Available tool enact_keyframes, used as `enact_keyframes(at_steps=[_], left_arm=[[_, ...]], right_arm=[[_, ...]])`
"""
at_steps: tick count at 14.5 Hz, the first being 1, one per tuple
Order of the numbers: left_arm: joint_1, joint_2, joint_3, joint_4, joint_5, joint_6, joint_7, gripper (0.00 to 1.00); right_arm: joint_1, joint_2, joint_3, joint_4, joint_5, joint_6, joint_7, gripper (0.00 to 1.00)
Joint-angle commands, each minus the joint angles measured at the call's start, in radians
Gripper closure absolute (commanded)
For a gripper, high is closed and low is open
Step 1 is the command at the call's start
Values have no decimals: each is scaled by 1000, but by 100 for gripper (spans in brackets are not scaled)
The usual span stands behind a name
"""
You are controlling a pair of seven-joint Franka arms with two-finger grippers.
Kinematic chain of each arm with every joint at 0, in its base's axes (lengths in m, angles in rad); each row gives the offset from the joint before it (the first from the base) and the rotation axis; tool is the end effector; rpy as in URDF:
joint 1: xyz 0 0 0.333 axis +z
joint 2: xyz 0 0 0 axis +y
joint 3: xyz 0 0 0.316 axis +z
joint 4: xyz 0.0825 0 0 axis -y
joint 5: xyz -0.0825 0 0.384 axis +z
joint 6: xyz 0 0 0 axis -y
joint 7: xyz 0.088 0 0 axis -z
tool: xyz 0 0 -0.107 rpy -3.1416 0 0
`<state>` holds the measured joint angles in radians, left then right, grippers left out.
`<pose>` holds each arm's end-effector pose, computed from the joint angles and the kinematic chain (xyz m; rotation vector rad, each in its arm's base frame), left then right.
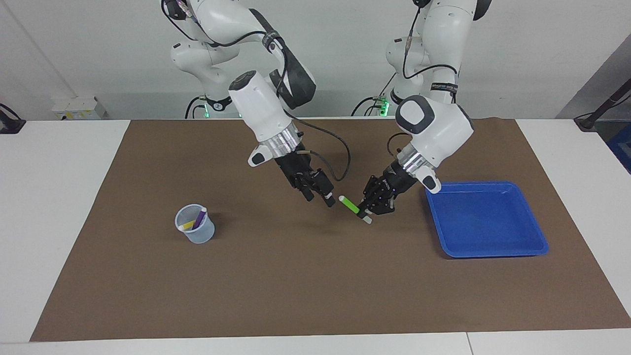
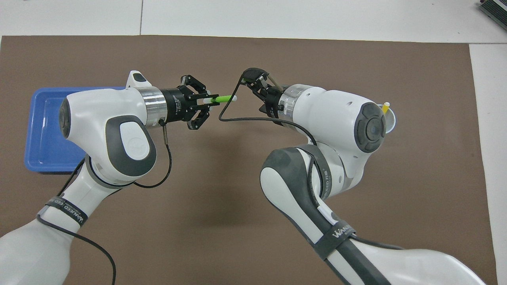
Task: Transfer and insert pens with both arms
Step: 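Lift the green pen with the left gripper toward the right gripper, then close the right gripper on the green pen's far end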
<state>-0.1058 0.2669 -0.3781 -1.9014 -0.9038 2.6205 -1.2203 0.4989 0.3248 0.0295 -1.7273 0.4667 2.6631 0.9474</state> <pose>0.5876 -0.2706 0.4127 1.7431 1.5867 -0.3267 0.6032 0.3345 0.4616 -2.2920 0.9328 -0.2718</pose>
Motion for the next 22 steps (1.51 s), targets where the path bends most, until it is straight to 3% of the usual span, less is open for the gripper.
enact_keyframes(at_steps=[1,5,14,17,20,22], left_arm=[[-28,-3,15,-10,-23,35,-12,100],[-29,-3,15,-10,-23,36,-13,100],[-32,-3,16,-10,-21,36,-13,100],[-32,-3,15,-11,-21,36,-13,100],[-32,-3,16,-11,-21,36,-13,100],[-32,-3,16,-11,-21,36,-13,100]], right_arm=[[7,45,1,54,10,17,8,25],[7,43,1,54,12,15,7,48],[10,43,1,43,13,14,5,54],[26,45,1,45,15,14,5,62],[26,45,1,43,15,11,4,80],[26,45,1,43,15,9,4,100]])
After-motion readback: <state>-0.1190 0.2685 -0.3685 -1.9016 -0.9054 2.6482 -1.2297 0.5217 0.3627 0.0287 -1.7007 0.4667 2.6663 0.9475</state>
